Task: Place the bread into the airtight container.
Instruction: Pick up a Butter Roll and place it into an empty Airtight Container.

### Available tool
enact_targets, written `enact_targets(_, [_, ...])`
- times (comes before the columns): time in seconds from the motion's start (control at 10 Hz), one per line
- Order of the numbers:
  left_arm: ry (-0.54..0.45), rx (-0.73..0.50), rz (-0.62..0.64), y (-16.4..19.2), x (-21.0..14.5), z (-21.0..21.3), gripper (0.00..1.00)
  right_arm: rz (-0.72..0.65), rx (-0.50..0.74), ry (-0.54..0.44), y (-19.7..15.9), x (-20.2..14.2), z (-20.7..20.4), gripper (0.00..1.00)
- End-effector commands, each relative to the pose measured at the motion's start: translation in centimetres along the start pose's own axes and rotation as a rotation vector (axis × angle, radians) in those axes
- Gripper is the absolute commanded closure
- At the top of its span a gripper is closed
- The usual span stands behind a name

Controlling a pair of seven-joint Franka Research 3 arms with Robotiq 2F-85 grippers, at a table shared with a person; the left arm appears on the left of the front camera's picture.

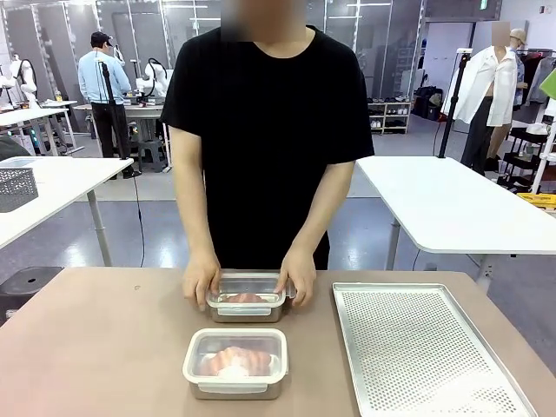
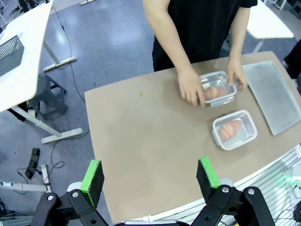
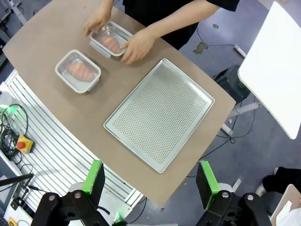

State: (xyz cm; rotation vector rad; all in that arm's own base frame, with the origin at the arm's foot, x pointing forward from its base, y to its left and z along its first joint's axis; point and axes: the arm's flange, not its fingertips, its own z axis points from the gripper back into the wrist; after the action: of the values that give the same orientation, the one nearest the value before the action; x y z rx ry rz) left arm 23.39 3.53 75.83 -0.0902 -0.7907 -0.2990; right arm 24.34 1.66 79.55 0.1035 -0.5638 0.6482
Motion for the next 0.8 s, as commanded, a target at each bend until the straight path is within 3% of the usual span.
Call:
enact_targets(0.0, [0.002,0.010,-0.001,-0.19,0.01,0.03,0.00,-0.008,-0.008,0.003,-0.10,-0.20,-0.06,0.02])
enact_targets(0.7, [0.002,0.010,-0.001,-0.19,0.01,0.03,0.00,-0.008,-0.008,0.003,-0.10,-0.20,-0.06,0.02])
